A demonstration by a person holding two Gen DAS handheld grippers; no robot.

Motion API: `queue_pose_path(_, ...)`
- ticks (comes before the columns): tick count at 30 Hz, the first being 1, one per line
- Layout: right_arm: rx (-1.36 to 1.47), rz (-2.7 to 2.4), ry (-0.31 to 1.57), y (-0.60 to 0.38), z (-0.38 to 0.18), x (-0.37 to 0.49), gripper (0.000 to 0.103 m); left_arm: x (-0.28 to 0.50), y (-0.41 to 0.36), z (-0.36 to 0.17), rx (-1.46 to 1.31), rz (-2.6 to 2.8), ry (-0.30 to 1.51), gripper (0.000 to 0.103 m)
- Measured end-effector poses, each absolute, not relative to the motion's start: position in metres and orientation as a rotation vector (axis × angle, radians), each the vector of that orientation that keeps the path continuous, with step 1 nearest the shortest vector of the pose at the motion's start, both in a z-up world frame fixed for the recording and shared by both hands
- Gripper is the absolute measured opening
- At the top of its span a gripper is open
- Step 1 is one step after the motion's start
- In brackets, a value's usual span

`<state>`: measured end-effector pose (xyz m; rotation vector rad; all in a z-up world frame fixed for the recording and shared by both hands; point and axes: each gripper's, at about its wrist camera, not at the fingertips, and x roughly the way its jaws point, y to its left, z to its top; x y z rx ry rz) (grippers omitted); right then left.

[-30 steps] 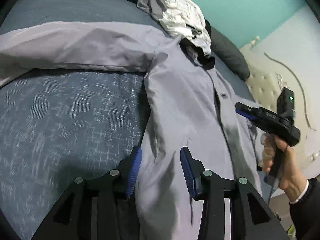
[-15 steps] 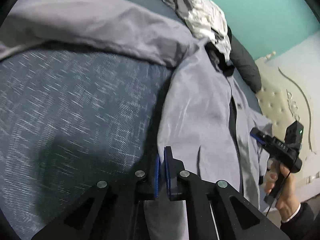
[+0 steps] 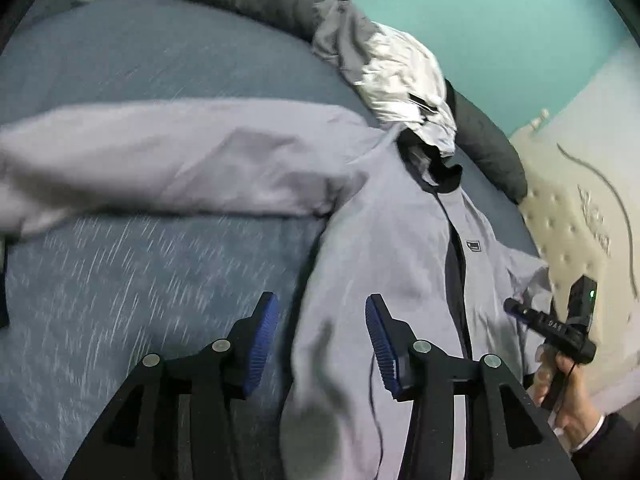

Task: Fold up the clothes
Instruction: 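Pull the front panels straight with both tools, then open them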

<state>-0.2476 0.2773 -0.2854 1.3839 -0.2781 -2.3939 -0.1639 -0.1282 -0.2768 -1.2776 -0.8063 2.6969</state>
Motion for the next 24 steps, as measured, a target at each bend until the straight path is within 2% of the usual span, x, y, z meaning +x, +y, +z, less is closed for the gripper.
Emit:
queue_pose_path(3,1.366,-2.397,-0.272,0.288,-0.282,-0.256,0.034,-0.182,-0.13,-0.267,-1.298,2.701,-0.693,0.056)
queue_pose_path(10,1.313,-2.431,-0.204,0.306,-0.267,-0.302,0.044,-0.278,-0.109,-0.248,-1.341,2.687,-0.448,0.056)
queue_pose_path(15,1.321,-2.462,-0.137,0.313,-0.269,-0.35,0.045,-0.339,-0.108,-0.247,-1.381,2.664,-0.391,0.057)
queue_pose_path(21,1.333,-2.496,-0.048,0.32,-0.273,-0.411,0.045,-0.406,-0.099,-0.252,-1.423,2.688,-0.201,0.057)
queue_pose_path(24,1.339,-2.501,0.006,0.32,-0.277,-0.439,0.045,-0.433,-0.097,-0.258,-1.437,2.684,-0.167,0.058)
